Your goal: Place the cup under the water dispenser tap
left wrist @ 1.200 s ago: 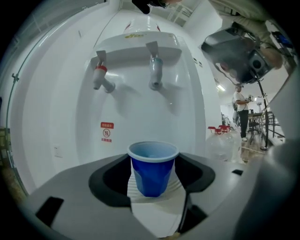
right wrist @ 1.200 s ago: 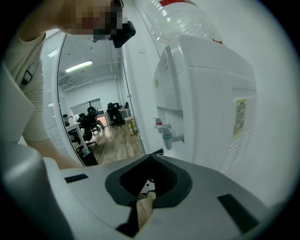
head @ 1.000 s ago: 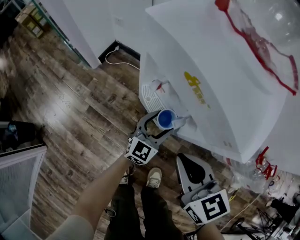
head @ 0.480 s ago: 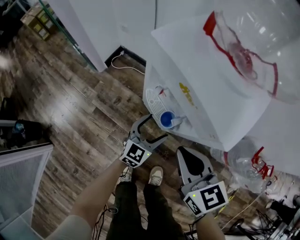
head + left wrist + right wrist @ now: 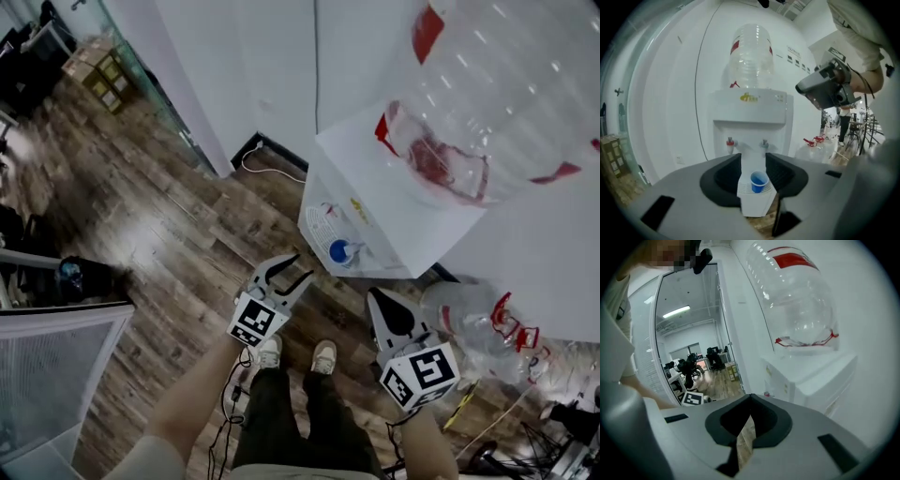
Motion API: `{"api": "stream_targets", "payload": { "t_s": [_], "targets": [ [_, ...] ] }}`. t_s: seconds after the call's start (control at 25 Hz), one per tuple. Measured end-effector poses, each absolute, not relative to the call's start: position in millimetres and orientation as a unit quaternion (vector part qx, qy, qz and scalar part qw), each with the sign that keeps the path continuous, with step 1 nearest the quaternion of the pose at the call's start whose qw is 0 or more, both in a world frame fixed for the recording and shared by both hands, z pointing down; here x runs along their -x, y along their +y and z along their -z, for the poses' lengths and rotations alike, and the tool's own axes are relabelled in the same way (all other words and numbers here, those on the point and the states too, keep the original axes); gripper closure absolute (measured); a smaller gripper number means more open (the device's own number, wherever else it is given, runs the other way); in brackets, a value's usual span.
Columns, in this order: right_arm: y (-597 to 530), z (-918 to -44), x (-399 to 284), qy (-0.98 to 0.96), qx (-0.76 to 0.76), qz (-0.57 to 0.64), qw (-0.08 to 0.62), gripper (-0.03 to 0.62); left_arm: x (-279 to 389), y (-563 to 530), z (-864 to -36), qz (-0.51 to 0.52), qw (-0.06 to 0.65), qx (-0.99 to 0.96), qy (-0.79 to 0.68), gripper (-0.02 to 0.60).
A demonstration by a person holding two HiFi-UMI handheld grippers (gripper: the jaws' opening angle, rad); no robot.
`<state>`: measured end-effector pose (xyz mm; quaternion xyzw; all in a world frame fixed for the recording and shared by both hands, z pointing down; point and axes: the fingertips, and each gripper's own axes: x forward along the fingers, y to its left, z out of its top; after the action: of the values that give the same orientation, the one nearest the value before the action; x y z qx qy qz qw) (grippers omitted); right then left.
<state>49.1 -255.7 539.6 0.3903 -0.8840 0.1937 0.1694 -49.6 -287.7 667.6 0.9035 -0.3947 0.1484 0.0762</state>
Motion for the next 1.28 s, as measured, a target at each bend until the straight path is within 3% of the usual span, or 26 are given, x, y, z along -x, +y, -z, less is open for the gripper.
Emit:
{"api": "stream_targets", "payload": {
  "t_s": [0.12,0.24,0.6,0.84,1.28],
  "targets": [
    [-254.4,-507.8,-49.9,-0.881,-0.401,-0.181,0.173,0.588,61.5,-278.9,-620.7,-0.146,0.067,-0.901,-0.402,0.448],
    [-252.4,-473.2,-46.7,-0.883,-0.405,-0.171,0.164,0.588,74.5,-272.0,-573.8,-0.145,0.042,-0.895,-0.419,0.520],
    [-226.9,-353.9,-22.5,-0.901,-0.390,-0.086,0.171,0.588,101.8,-240.4,-435.1,-0.128,0.002,-0.889,-0.440,0.548],
    [-217.2,-292.7,-24.9,-0.906,-0.393,-0.116,0.104,0.588,109.2,-220.0,-360.3,-0.153,-0.043,-0.878,-0.452,0.566],
    [-174.4,-202.0,-52.3,-0.907,-0.410,-0.021,0.096,0.588,102.4,-185.8,-253.7,-0.134,-0.084,-0.868,-0.471,0.572]
  ]
}}
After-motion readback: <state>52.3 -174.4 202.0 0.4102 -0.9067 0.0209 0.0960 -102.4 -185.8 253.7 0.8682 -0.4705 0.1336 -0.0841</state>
